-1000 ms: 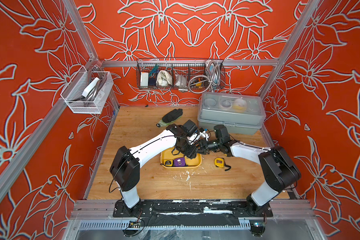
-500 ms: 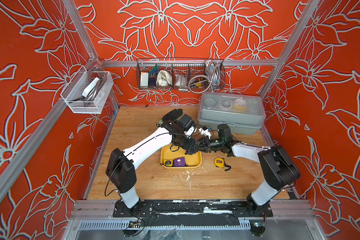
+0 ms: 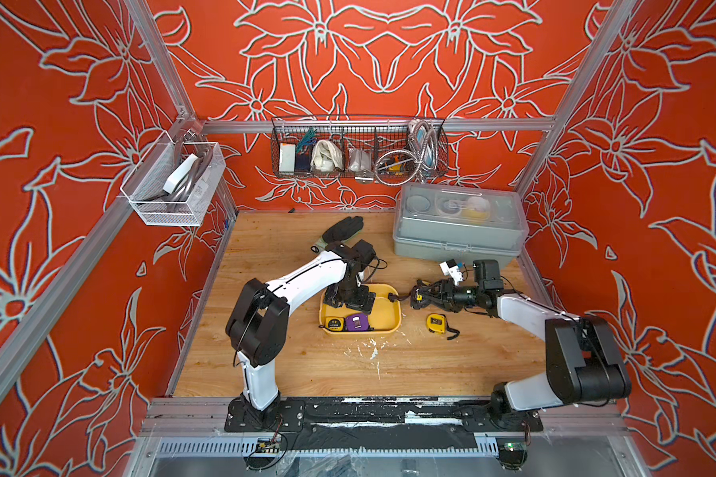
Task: Take the tape measure out of the storage box
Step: Place the tape measure at the center of the board.
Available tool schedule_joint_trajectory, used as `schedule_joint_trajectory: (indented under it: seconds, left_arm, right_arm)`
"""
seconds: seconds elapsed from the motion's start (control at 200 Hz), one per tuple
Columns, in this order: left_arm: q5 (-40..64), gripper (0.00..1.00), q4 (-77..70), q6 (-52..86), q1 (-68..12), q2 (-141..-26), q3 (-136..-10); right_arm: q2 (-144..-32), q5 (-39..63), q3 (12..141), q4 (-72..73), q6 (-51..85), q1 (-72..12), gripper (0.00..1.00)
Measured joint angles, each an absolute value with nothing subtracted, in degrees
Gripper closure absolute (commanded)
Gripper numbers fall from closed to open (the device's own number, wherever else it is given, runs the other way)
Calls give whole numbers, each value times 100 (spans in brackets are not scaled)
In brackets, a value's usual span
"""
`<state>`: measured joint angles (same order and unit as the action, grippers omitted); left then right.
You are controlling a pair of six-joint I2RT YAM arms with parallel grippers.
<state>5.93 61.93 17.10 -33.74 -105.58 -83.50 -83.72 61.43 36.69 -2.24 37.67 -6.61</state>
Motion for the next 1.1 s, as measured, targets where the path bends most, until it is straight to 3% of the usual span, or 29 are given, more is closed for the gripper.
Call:
schedule_joint_trajectory:
  seconds: [0.516, 1.101]
  left_arm:
    - [799, 0, 6156, 1743, -3428, -11006, -8309]
    - [906, 0, 6125, 1741, -3520, -11354, -8442]
  right_arm:
    - [-9000, 5166, 3699, -891, 2749, -978, 77]
    - [-8792, 4451, 3975, -1772, 2128, -399, 74]
